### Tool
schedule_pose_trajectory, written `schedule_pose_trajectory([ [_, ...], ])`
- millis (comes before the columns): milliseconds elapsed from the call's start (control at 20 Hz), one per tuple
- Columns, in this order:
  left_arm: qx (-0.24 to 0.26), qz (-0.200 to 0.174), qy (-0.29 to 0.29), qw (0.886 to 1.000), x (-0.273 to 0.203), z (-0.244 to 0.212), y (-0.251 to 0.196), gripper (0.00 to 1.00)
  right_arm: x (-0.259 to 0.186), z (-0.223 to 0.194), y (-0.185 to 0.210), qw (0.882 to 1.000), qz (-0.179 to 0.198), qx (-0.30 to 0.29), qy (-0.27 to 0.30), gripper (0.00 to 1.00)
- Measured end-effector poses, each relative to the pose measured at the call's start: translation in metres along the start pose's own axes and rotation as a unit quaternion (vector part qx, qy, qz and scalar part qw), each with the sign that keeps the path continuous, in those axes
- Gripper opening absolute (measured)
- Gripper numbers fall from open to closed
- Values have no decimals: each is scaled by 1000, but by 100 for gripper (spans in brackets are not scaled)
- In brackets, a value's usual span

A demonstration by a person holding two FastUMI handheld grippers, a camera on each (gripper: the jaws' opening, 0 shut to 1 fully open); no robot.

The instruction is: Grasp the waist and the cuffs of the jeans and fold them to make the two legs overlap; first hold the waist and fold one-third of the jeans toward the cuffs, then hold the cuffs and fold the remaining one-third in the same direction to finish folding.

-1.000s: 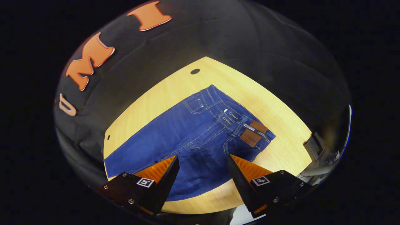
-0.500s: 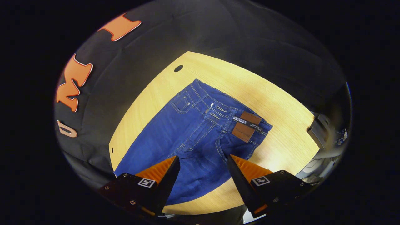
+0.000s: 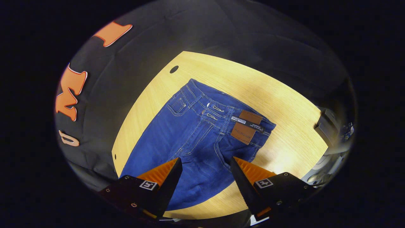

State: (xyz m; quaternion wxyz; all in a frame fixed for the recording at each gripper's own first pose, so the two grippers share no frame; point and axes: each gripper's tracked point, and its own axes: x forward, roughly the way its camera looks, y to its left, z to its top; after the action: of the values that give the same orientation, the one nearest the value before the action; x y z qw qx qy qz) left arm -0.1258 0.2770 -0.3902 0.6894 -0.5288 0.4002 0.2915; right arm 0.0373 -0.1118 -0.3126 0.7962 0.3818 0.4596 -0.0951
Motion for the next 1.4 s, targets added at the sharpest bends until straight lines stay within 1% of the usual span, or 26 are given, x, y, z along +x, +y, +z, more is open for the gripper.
schedule_pose_trajectory([
  [200, -24, -41, 5, 999, 6, 4, -14, 92, -1, -1, -31, 999, -10, 31, 14, 97],
  [300, -34, -40, 8, 999, 11, 5, -14, 92, -1, -16, -41, 997, -12, 57, 52, 96],
  [450, -34, -50, 14, 998, 17, 7, -15, 92, 12, -26, -47, 994, 6, 89, 64, 96],
  [500, -41, -52, 14, 998, 21, 6, -15, 88, 15, -29, -50, 992, 5, 108, 65, 96],
  [550, -53, -60, 13, 997, 23, 7, -16, 81, 20, -23, -45, 990, 26, 128, 58, 97],
  [600, -62, -70, 12, 996, 25, 7, -17, 70, 25, -17, -40, 987, 41, 148, 45, 94],
  [650, -70, -72, 11, 995, 28, 5, -12, 69, 28, -11, -38, 984, 56, 165, 37, 94],
  [700, -82, -75, 11, 994, 31, 6, -9, 57, 30, -8, -38, 979, 66, 188, 32, 90],
  [750, -98, -87, 11, 991, 34, 7, -9, 45, 33, -7, -38, 975, 75, 206, 34, 87],
  [800, -109, -96, 9, 989, 35, 8, -10, 32, 37, -6, -38, 972, 79, 219, 30, 76],
  [900, -110, -105, 10, 988, 35, 6, -11, 33, 44, -8, -37, 967, 83, 240, 27, 53],
  [950, -99, -102, 12, 990, 35, 5, -11, 32, 47, -9, -40, 967, 77, 241, 24, 53],
  [1000, -96, -75, 9, 993, 46, 5, -5, 31, 49, -12, -40, 966, 74, 246, 24, 38],
  [1050, -86, -72, 13, 994, 47, 12, -12, 18, 47, -10, -41, 965, 73, 251, 25, 34],
  [1100, -75, -70, 12, 995, 47, 7, -15, 6, 49, -11, -40, 966, 74, 247, 24, 29],
  [1150, -62, -62, 12, 996, 48, 7, -16, 5, 50, -11, -40, 967, 71, 243, 24, 24],
  [1200, -46, -49, 14, 998, 47, 6, -15, 5, 44, -13, -42, 969, 59, 240, 21, 23],
  [1250, -27, -23, 9, 999, 55, 6, -7, 5, 54, -12, -41, 971, 51, 234, 24, 22],
  [1300, -15, -14, 5, 1000, 31, 8, -5, 0, 46, -14, -41, 973, 49, 223, 25, 20],
  [1350, -2, -9, 11, 1000, 44, 7, -4, 1, 42, -15, -40, 975, 50, 215, 27, 20],
  [1400, 6, -3, 10, 1000, 37, 8, -3, 1, 40, -13, -39, 977, 53, 207, 21, 19],
])
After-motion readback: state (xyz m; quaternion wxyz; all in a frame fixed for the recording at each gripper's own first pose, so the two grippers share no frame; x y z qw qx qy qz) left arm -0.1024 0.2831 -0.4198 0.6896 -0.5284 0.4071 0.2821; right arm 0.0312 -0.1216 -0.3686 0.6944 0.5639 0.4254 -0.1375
